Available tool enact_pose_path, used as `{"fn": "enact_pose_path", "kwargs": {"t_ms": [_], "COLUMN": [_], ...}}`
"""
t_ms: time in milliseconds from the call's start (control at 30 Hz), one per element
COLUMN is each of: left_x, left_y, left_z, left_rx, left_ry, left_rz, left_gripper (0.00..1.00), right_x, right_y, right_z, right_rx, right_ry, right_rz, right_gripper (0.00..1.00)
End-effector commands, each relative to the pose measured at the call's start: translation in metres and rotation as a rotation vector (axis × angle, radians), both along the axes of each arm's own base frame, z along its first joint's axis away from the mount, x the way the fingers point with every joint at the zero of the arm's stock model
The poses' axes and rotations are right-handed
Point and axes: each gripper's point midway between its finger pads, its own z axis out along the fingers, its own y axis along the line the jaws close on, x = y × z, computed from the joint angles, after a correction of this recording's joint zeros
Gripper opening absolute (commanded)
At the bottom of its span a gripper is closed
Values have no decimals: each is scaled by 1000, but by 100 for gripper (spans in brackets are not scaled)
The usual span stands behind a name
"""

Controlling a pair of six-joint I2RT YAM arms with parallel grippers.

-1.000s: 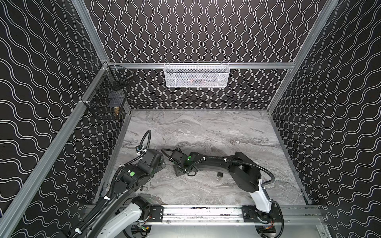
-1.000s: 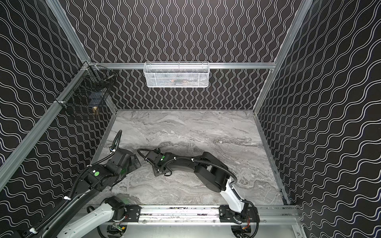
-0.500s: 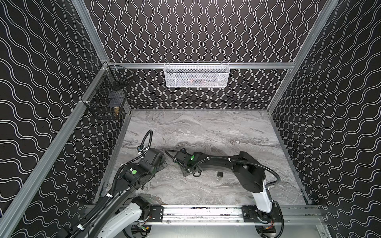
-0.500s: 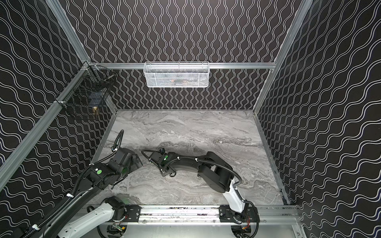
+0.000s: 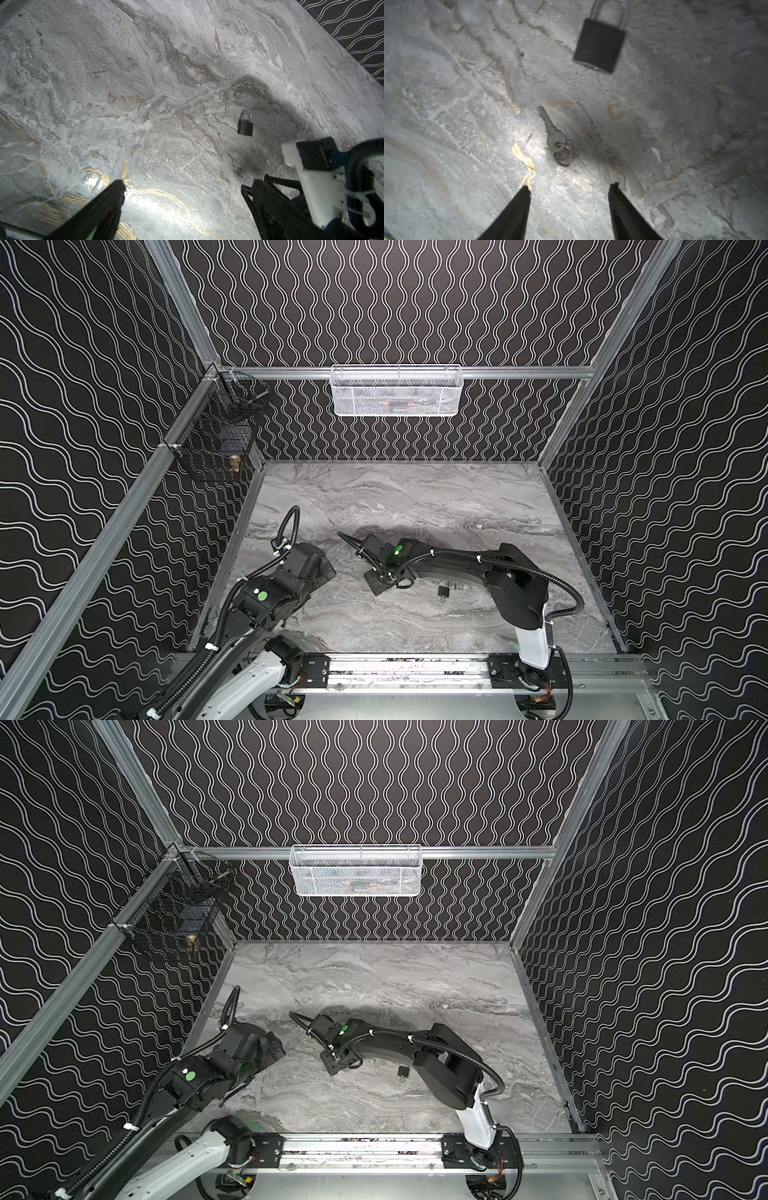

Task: Unlock with the key
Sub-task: 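Lower the right gripper over the silver key beside the second padlock, then close the right gripper on the key's ring and lift it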

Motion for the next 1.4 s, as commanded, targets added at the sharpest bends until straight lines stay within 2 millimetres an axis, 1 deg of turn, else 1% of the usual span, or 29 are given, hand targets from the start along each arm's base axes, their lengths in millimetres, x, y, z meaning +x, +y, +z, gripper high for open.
{"fn": "enact_pose_path", "kwargs": {"t_ms": [0, 67, 133, 200, 233, 400, 533, 667, 767, 833, 900, 1033, 1167, 1267, 1367], "left_x": [-2, -3, -3, -4, -4, -5, -4, -5, -5, -6, -6, -6, -5, -3, -2], "left_y": [-3, -6, -8, -10, -12, -19, -20, -20, -19, -18, -17, -15, -16, -16, -18], "left_z": [-1, 0, 0, -1, -1, 0, 3, 2, -1, -1, -1, -3, -2, -2, -5], "left_rx": [-24, -31, -38, -47, -53, -88, -99, -91, -89, -86, -85, -79, -77, -77, -81], "left_ry": [12, 14, 16, 19, 22, 5, -14, -3, 2, 1, -1, 0, -5, -4, 4], "left_rz": [-4, -25, -39, -47, -53, -90, -98, -98, -97, -93, -86, -79, -80, -79, -80], "left_gripper": [98, 98, 98, 98, 98, 99, 98, 99, 99, 99, 99, 98, 99, 99, 99], "right_x": [3, 4, 5, 10, 11, 12, 6, 5, 1, 1, 2, 3, -5, -8, -8], "right_y": [5, 8, 9, 8, 8, 9, 11, 12, 13, 12, 11, 11, 13, 13, 17], "right_z": [1, 1, -4, -6, -6, -11, -17, -19, -24, -27, -29, -31, -35, -35, -31], "right_rx": [20, 18, 5, 6, 12, 1, 4, 9, 8, -2, -16, -24, -20, -15, 15], "right_ry": [-2, -6, 1, 6, 14, 18, 49, 55, 76, 70, 60, 44, 59, 61, 57], "right_rz": [68, 84, 94, 83, 83, 94, 109, 111, 111, 108, 104, 100, 111, 107, 103], "right_gripper": [57, 55, 51, 50, 48, 43, 38, 37, 35, 35, 31, 29, 26, 24, 20]}}
